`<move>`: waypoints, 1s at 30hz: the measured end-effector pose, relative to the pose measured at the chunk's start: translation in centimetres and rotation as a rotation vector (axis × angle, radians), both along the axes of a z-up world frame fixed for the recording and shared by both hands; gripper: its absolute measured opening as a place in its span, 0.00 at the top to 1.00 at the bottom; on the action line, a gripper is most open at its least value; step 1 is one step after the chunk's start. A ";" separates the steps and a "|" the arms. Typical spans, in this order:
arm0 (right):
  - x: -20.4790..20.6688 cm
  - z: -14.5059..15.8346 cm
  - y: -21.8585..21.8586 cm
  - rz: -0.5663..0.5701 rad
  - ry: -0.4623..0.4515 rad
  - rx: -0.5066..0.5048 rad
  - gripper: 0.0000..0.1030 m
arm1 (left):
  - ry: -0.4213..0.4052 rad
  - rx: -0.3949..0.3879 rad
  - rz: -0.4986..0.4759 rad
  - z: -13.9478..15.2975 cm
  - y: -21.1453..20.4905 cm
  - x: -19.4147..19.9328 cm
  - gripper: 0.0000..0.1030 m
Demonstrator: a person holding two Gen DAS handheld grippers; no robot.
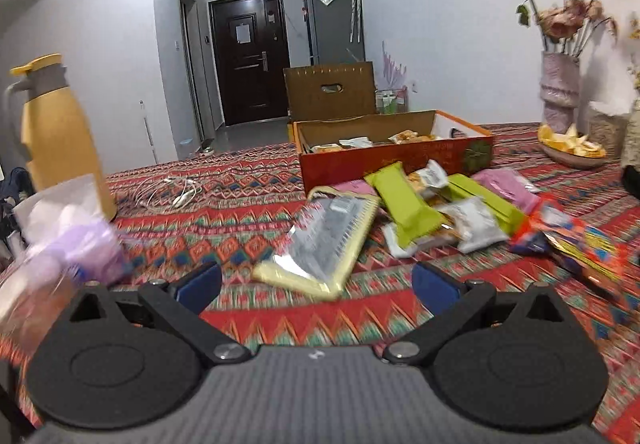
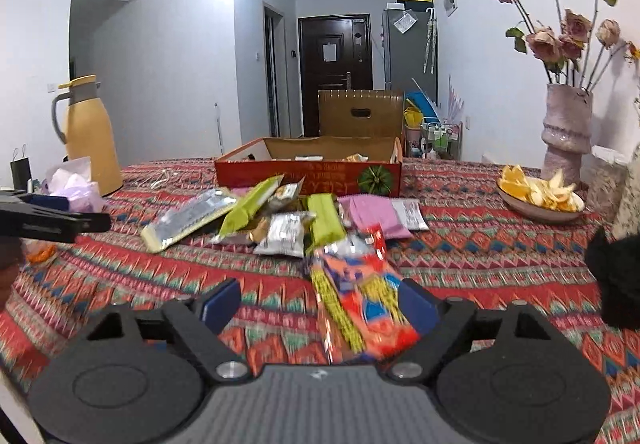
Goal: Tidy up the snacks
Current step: 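Grasp a silver snack bag with left tool while right tool grasps a white packet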
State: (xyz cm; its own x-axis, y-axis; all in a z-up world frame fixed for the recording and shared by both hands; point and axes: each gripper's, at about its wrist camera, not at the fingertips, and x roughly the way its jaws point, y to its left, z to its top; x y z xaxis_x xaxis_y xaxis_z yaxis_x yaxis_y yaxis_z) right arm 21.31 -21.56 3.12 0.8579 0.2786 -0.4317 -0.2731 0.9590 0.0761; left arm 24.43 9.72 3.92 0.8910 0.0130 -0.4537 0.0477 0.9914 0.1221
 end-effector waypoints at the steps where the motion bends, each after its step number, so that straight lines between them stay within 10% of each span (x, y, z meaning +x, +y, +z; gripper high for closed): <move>1: 0.9 0.2 0.3 -0.004 0.003 0.009 0.22 | 0.006 0.006 -0.011 -0.2 0.1 1.7 0.00; 10: 10.2 0.2 5.0 0.020 0.071 -0.025 0.41 | 0.129 -0.096 -0.076 -4.2 1.7 14.3 0.00; 18: 18.2 -2.9 8.9 0.024 0.179 -0.022 0.46 | 0.212 -0.139 -0.096 -6.6 2.8 17.8 0.01; 23: 19.3 -4.1 10.4 0.002 0.157 -0.089 0.50 | 0.172 -0.139 -0.057 -6.5 2.9 17.3 0.41; 30: 17.8 -3.7 9.4 0.049 0.176 -0.031 0.65 | 0.160 -0.087 -0.005 -5.5 1.3 13.4 0.52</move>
